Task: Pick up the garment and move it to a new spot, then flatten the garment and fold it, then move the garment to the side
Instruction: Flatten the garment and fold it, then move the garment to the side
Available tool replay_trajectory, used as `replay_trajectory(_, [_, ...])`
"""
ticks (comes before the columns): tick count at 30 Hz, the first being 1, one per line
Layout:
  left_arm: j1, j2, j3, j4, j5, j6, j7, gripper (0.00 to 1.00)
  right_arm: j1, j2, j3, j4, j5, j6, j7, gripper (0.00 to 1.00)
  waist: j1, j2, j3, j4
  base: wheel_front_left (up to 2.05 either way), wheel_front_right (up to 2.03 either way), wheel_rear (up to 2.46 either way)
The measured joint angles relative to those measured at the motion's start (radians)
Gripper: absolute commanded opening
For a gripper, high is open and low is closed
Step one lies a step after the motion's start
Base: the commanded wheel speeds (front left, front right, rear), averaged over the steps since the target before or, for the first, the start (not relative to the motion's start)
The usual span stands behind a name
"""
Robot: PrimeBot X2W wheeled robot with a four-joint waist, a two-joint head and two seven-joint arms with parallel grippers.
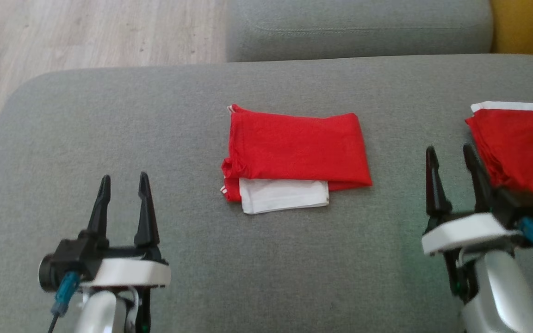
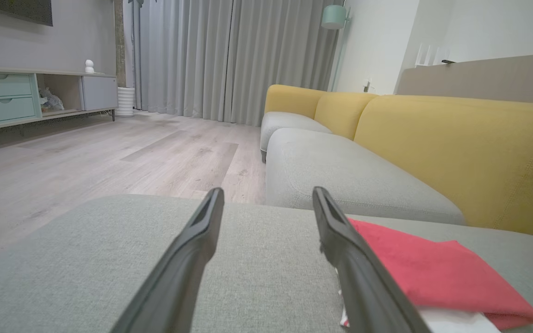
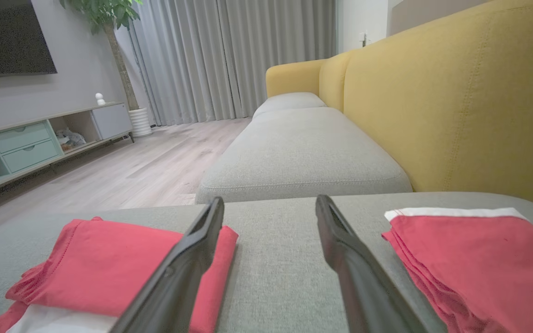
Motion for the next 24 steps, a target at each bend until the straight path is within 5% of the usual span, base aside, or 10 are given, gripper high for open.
replay_trajectory(15, [0.020, 0.000, -0.002, -0.010, 0.031, -0.005, 0.000, 1.00, 0.064, 0.006, 0.024, -0.048, 0.017, 0.000, 0.000, 1.00, 0.0001, 0.0000, 0.031, -0.002, 0.00, 0.00, 0.00])
replay_trajectory(24, [-0.062, -0.002, -0.044, -0.022, 0.030, -0.004, 0.000, 1.00, -0.119, 0.006, 0.031, 0.055, -0.017, 0.000, 0.086, 1.00, 0.0003, 0.0000, 0.123, 0.045, 0.00, 0.00, 0.00])
